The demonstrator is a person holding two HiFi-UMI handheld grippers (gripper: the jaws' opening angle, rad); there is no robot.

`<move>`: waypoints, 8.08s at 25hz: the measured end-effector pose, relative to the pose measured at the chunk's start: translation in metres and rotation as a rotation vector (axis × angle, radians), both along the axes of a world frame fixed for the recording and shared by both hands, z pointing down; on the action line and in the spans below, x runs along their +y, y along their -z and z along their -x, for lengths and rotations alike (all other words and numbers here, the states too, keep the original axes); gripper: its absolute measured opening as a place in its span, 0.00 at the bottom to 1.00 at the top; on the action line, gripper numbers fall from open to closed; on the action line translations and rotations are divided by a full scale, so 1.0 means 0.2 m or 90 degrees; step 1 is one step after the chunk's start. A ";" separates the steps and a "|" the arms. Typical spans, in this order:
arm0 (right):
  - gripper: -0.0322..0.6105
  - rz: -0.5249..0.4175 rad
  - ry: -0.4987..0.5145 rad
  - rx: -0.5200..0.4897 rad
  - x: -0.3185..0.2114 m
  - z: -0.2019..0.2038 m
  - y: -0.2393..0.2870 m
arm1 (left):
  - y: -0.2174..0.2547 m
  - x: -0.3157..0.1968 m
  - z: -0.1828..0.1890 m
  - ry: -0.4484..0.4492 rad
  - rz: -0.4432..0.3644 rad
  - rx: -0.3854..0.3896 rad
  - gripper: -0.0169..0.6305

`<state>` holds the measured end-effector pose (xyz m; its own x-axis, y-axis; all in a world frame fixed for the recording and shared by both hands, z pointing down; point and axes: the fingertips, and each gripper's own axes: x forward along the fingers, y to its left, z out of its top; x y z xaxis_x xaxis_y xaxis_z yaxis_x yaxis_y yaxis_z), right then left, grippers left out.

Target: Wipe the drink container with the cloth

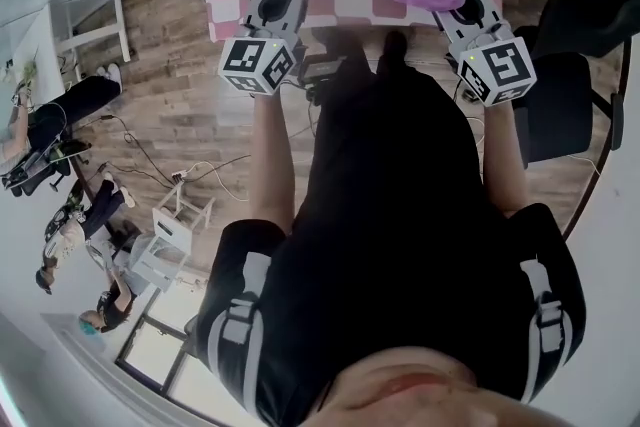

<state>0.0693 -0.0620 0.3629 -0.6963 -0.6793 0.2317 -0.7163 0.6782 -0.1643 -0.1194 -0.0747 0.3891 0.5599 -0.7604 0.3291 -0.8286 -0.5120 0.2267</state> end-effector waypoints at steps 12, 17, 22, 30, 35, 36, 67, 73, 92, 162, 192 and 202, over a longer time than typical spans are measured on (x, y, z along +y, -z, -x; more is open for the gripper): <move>0.16 0.011 -0.021 0.011 -0.05 0.07 -0.05 | -0.21 -0.21 -0.09 -0.071 0.030 -0.059 0.24; 0.16 0.021 -0.024 0.019 -0.06 0.09 -0.08 | -0.30 -0.29 -0.13 -0.091 0.037 -0.100 0.36; 0.16 0.023 -0.022 0.030 -0.07 0.11 -0.07 | -0.38 -0.35 -0.16 -0.098 0.057 -0.094 0.42; 0.16 0.024 -0.026 0.046 -0.07 0.11 -0.09 | -0.47 -0.44 -0.21 -0.106 0.062 -0.119 0.46; 0.16 0.024 -0.022 0.049 -0.06 0.11 -0.09 | -0.50 -0.48 -0.22 -0.103 0.065 -0.127 0.46; 0.16 0.025 -0.021 0.050 -0.06 0.11 -0.09 | -0.51 -0.48 -0.22 -0.102 0.066 -0.127 0.46; 0.16 0.014 -0.017 0.041 -0.07 0.07 -0.08 | -0.50 -0.50 -0.19 -0.053 0.093 -0.101 0.45; 0.16 0.013 -0.012 0.039 -0.06 0.07 -0.09 | -0.47 -0.45 -0.17 -0.031 0.166 -0.006 0.45; 0.16 0.020 0.054 0.103 -0.11 0.27 -0.24 | -0.56 -0.43 -0.08 -0.016 0.253 0.136 0.45; 0.56 0.151 0.218 0.376 -0.20 0.70 -1.27 | -0.57 -0.32 -0.03 -0.090 0.283 0.104 0.45; 0.56 0.107 0.498 0.371 -0.11 0.80 -1.04 | -0.55 -0.11 -0.04 -0.316 0.179 -0.046 0.45; 0.56 0.011 0.597 0.407 -0.06 0.89 -0.83 | -0.56 -0.02 -0.06 -0.387 0.143 -0.133 0.45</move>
